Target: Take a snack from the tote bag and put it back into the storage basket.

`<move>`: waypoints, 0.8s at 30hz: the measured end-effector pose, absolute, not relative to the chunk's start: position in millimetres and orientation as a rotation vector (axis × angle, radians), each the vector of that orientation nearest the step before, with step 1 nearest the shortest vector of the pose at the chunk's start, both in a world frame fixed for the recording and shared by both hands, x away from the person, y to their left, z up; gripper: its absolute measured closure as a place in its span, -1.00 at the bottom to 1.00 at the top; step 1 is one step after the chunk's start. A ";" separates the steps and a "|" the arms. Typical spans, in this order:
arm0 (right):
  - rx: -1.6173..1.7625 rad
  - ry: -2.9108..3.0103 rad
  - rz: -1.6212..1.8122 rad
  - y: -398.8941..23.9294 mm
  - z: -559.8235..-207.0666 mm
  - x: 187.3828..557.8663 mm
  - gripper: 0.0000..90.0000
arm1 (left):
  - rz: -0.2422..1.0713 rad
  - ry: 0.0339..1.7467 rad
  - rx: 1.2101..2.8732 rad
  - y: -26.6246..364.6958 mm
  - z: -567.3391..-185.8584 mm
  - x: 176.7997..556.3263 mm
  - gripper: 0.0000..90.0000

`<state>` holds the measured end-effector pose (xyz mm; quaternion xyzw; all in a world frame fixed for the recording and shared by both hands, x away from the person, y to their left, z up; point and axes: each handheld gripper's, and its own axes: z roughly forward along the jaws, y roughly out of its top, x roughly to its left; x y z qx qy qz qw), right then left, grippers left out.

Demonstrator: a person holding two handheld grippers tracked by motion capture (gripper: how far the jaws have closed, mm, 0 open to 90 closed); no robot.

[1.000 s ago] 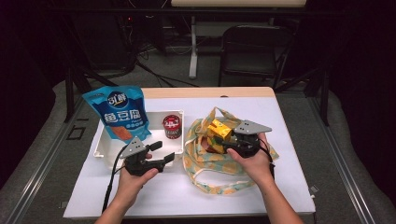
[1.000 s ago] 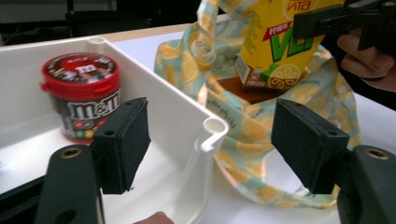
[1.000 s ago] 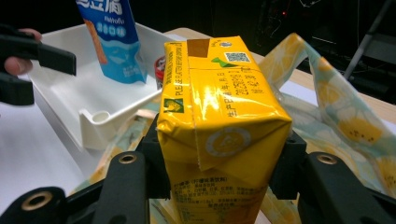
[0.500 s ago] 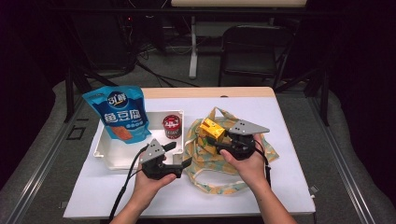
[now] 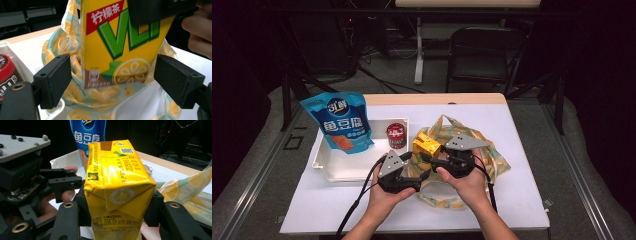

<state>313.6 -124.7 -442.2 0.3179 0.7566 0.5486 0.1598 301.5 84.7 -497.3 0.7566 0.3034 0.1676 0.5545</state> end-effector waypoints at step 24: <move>0.896 2.157 1.606 -105.4 -443.9 308.0 -0.08 | 0.542 0.753 1.769 90.3 -498.9 293.3 -0.29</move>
